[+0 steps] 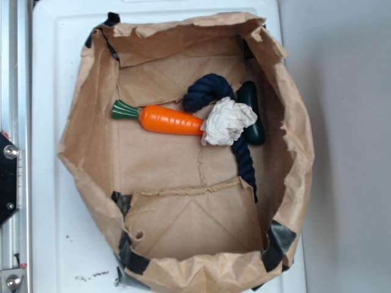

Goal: Grab the white paper.

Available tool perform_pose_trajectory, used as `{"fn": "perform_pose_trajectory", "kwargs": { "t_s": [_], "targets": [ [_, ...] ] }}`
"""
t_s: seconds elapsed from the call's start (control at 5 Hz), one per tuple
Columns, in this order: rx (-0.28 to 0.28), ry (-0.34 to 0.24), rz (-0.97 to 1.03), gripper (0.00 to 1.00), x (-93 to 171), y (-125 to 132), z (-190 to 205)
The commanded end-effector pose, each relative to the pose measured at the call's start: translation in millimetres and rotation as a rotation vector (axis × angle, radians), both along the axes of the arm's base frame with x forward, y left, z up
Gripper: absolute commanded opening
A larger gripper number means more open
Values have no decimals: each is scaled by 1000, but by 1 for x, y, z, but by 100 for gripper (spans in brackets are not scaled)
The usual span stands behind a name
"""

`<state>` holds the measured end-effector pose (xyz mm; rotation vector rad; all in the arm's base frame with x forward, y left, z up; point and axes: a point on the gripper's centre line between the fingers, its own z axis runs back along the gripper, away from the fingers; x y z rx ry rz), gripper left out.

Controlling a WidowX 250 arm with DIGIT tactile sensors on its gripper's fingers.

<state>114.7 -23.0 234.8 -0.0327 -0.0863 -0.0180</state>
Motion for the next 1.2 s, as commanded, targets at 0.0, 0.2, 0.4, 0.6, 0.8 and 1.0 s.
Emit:
{"fn": "perform_pose_trajectory", "kwargs": {
  "t_s": [0.0,0.2,0.4,0.6,0.8,1.0],
  "targets": [
    [0,0,0,100,0,0,0],
    [22,4,28,100,40,4,-15],
    [12,-38,50,100,66,15,-18],
    [22,-101,89,100,88,30,-21],
    [10,-190,93,100,111,43,-22],
    [-40,-189,88,100,126,40,-15]
  ]
}}
